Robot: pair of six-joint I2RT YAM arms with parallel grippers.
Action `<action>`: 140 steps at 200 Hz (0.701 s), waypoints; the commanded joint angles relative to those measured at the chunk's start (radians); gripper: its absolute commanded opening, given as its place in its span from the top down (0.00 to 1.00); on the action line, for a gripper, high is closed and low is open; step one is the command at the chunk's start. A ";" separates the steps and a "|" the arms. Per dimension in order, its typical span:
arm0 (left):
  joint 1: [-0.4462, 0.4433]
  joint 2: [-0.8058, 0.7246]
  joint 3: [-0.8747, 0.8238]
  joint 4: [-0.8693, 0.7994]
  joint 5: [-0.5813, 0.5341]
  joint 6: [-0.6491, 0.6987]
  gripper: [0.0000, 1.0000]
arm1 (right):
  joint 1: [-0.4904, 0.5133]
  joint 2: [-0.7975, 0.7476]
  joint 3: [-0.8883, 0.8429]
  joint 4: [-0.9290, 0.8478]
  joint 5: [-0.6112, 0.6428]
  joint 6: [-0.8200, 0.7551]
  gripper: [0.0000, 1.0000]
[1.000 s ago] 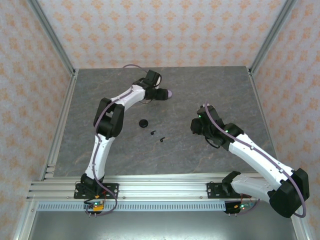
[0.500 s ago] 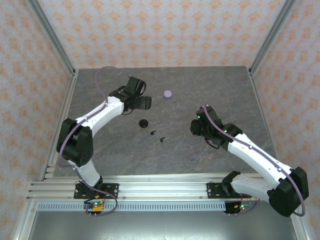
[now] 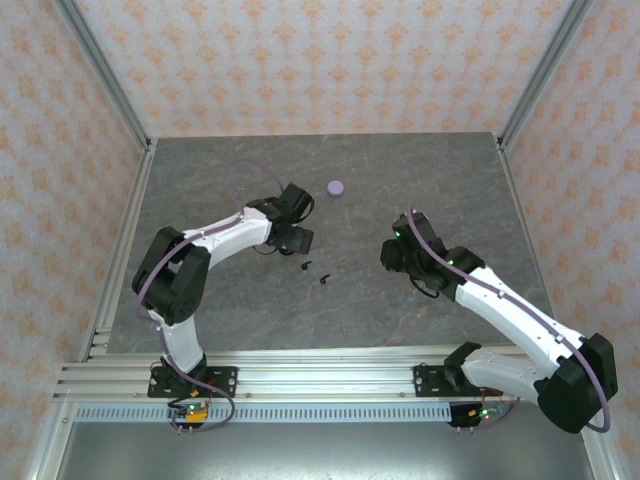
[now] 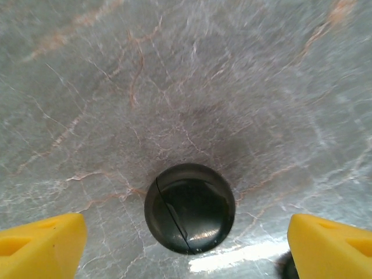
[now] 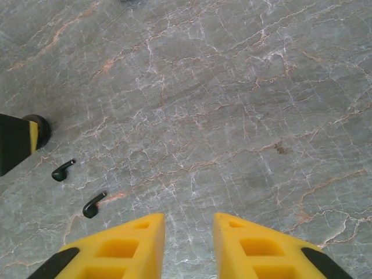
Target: Insert the wireless bluetooth earbuds into the charging case
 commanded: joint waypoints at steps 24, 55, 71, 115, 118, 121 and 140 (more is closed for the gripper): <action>0.003 0.045 0.029 -0.032 -0.034 -0.040 0.12 | -0.005 -0.013 -0.005 -0.025 0.015 -0.003 0.71; 0.016 0.067 0.033 -0.025 -0.020 -0.055 0.16 | -0.005 -0.011 -0.010 -0.022 0.015 -0.001 0.71; 0.023 0.101 0.035 -0.026 -0.011 -0.061 0.20 | -0.005 -0.011 -0.012 -0.022 0.017 -0.001 0.71; 0.034 0.120 0.033 -0.022 0.014 -0.067 0.29 | -0.005 -0.009 -0.018 -0.017 0.022 0.003 0.71; 0.034 0.123 0.034 -0.023 0.017 -0.067 0.29 | -0.005 -0.009 -0.018 -0.018 0.022 0.003 0.71; 0.033 0.126 0.035 -0.023 0.019 -0.067 0.30 | -0.005 -0.009 -0.018 -0.018 0.022 0.004 0.71; 0.038 0.141 0.038 -0.022 0.034 -0.067 0.37 | -0.005 -0.011 -0.018 -0.021 0.023 0.003 0.71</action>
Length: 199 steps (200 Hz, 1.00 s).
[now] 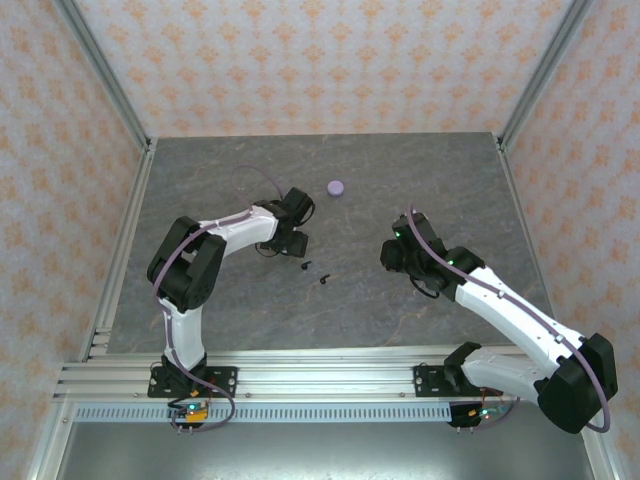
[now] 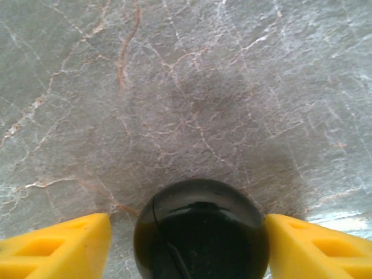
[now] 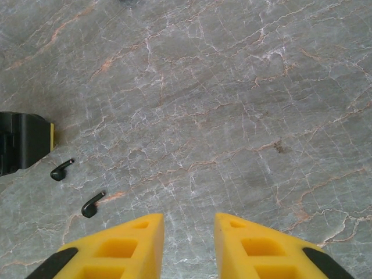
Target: Insert the wireless bluetooth earbuds into the charging case
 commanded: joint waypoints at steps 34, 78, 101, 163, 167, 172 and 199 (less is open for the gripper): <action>0.011 0.048 0.026 -0.015 0.030 -0.013 0.48 | -0.005 -0.011 -0.016 -0.028 0.028 0.004 0.70; -0.016 0.064 0.088 -0.022 0.028 0.059 0.53 | -0.005 -0.026 -0.020 -0.038 0.058 0.010 0.70; -0.049 0.094 0.156 -0.035 0.032 0.126 0.54 | -0.005 -0.031 -0.028 -0.050 0.099 0.028 0.70; -0.138 0.228 0.359 -0.073 0.084 0.266 0.54 | -0.004 -0.029 -0.050 -0.045 0.119 0.045 0.70; -0.142 0.241 0.373 -0.082 0.085 0.271 0.54 | -0.005 -0.029 -0.052 -0.045 0.119 0.044 0.70; -0.145 0.252 0.389 -0.094 0.087 0.276 0.54 | -0.004 -0.029 -0.054 -0.043 0.119 0.045 0.70; -0.166 0.282 0.414 -0.106 0.085 0.298 0.53 | -0.005 -0.016 -0.058 -0.035 0.117 0.046 0.70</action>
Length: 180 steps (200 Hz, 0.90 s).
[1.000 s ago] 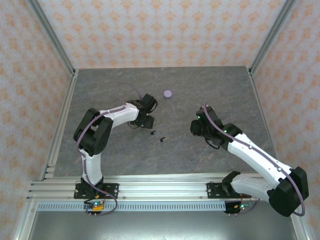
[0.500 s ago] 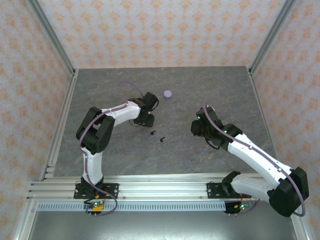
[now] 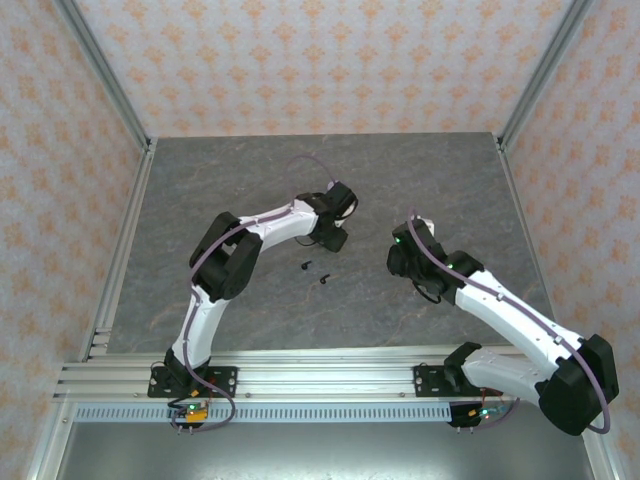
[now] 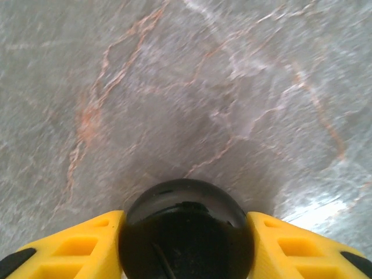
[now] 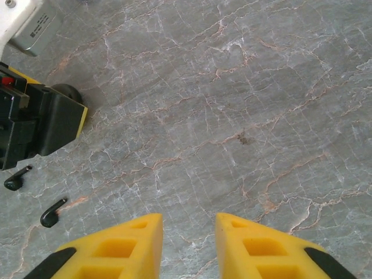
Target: Insert the wireless bluetooth earbuds into the charging case
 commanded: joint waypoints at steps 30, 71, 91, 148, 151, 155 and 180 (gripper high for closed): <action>-0.016 0.024 0.011 -0.052 -0.006 0.051 0.44 | -0.005 0.032 -0.008 0.000 0.020 0.016 0.69; -0.016 -0.022 -0.046 -0.036 -0.088 0.049 0.27 | -0.005 0.064 -0.004 0.017 -0.004 0.012 0.70; -0.014 -0.037 -0.063 -0.040 -0.111 0.049 0.25 | -0.005 0.071 -0.004 0.024 -0.011 0.011 0.69; 0.004 -0.103 -0.130 -0.037 -0.139 0.024 0.26 | -0.005 0.112 0.006 0.032 -0.024 0.007 0.69; 0.006 -0.108 -0.136 -0.036 -0.140 0.022 0.26 | -0.005 0.116 0.006 0.032 -0.026 0.007 0.69; 0.010 -0.115 -0.144 -0.033 -0.141 0.020 0.26 | -0.005 0.120 0.009 0.033 -0.027 0.007 0.69; 0.044 -0.148 -0.189 -0.014 -0.125 -0.007 0.29 | -0.005 0.154 0.015 0.043 -0.045 0.004 0.69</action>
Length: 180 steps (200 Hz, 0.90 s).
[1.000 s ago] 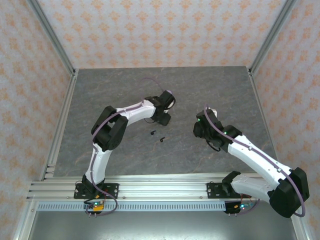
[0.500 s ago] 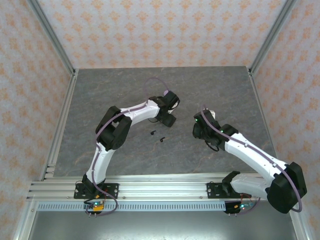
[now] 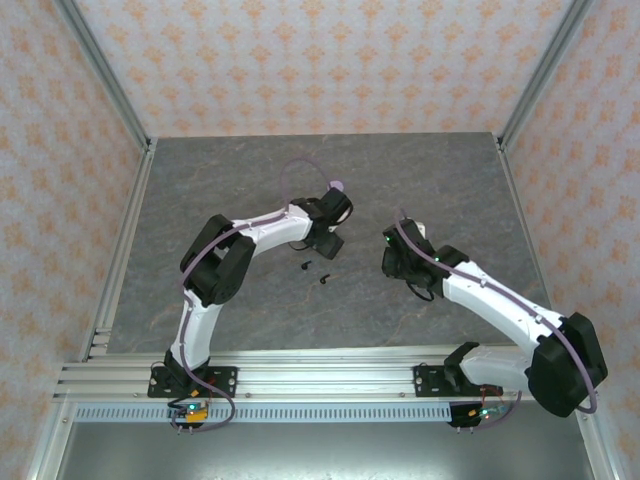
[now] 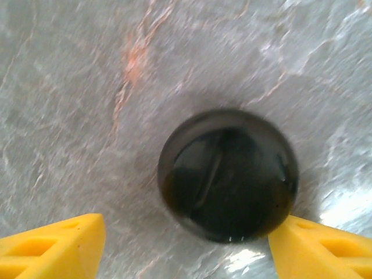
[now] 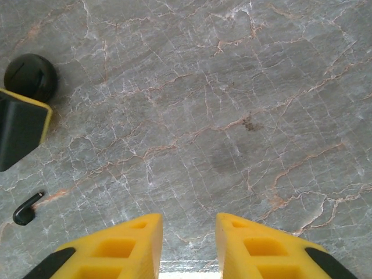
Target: Insert the wireless bluetooth earbuds into the charging case
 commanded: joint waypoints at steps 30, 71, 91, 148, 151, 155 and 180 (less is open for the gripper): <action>0.064 -0.109 -0.108 0.000 -0.021 -0.048 0.30 | -0.004 0.077 0.031 0.033 -0.028 -0.003 0.69; 0.098 -0.199 -0.191 0.060 0.056 -0.079 0.30 | -0.007 0.194 0.110 0.088 -0.124 -0.050 0.69; 0.135 -0.273 -0.252 0.126 0.133 -0.123 0.30 | -0.025 0.283 0.173 0.118 -0.188 -0.060 0.69; 0.264 -0.265 -0.287 0.296 0.469 -0.265 0.41 | -0.077 0.494 0.282 0.275 -0.416 0.053 0.69; 0.268 -0.256 -0.280 0.299 0.484 -0.269 0.41 | -0.079 0.500 0.281 0.292 -0.427 0.064 0.68; 0.272 -0.243 -0.271 0.301 0.506 -0.272 0.42 | -0.082 0.510 0.279 0.312 -0.441 0.078 0.68; 0.279 -0.140 -0.187 0.274 0.574 -0.273 0.45 | -0.099 0.561 0.255 0.455 -0.502 0.171 0.70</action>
